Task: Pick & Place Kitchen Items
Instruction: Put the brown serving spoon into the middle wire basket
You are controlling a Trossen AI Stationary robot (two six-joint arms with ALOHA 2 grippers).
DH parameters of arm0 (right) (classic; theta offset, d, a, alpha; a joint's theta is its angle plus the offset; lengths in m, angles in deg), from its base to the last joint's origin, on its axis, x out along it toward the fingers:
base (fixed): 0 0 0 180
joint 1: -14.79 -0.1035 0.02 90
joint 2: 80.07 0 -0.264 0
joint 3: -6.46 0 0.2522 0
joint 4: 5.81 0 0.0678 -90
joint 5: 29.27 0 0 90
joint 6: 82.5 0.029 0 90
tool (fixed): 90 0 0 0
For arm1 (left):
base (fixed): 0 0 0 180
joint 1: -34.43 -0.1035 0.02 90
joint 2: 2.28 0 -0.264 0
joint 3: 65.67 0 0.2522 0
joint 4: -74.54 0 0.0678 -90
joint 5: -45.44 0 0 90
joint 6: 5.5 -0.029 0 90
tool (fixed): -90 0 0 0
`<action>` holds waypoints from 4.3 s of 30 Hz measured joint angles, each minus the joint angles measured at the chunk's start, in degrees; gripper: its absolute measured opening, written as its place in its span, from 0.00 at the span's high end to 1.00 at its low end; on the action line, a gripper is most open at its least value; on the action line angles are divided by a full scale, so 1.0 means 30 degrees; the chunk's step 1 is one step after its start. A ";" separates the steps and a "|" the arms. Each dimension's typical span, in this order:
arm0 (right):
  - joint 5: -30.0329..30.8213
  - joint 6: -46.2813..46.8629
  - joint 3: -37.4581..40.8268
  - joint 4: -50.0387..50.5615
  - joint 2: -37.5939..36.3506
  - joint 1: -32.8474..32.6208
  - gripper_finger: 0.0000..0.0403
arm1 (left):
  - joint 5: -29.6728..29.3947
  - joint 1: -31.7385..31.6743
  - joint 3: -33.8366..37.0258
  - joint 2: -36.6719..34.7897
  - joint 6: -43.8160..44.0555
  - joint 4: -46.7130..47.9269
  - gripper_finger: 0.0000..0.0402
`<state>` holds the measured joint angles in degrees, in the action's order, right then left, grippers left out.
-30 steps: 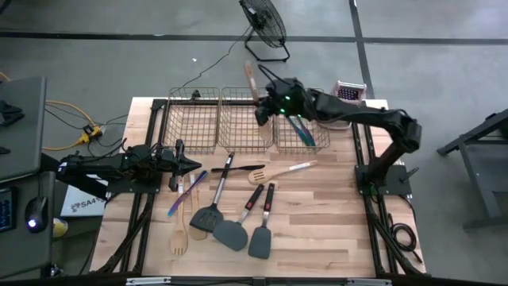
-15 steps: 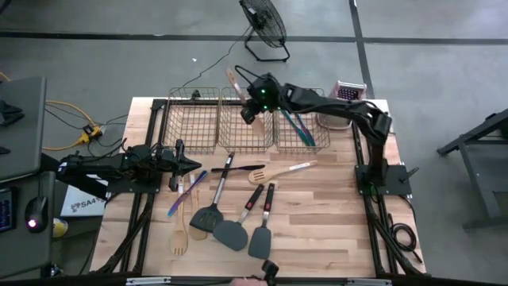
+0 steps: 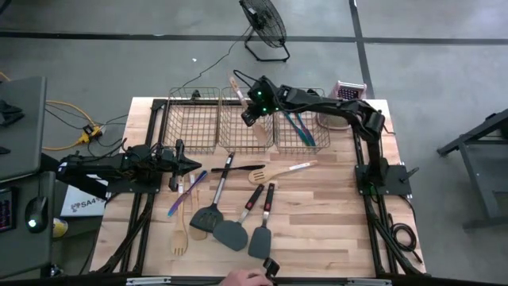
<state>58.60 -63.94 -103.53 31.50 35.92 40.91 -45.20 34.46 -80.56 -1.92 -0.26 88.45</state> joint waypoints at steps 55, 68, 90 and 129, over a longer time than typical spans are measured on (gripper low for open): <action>-0.1955 -0.1383 0.0021 -0.0792 -0.1674 -0.1042 0.67 | -0.0007 -0.0003 0.0000 0.0000 0.0001 0.0006 0.99; -0.2703 -0.9712 0.5460 0.1929 -0.6176 -0.3997 0.51 | -0.0007 0.0000 0.0000 -0.0007 0.0006 -0.0001 0.99; -0.0817 -1.1785 1.2536 0.2152 -0.7923 -0.6625 0.32 | -0.0007 -0.0007 -0.0001 0.0000 -0.0001 0.0006 0.99; 0.3107 -1.2615 1.2960 0.0632 -0.5743 -0.9963 0.32 | 0.0000 -0.0006 -0.0003 0.0000 0.0003 0.0006 0.99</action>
<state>67.92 -101.79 -64.65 33.40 18.69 11.02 -45.20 34.44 -80.57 -1.92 -0.25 88.46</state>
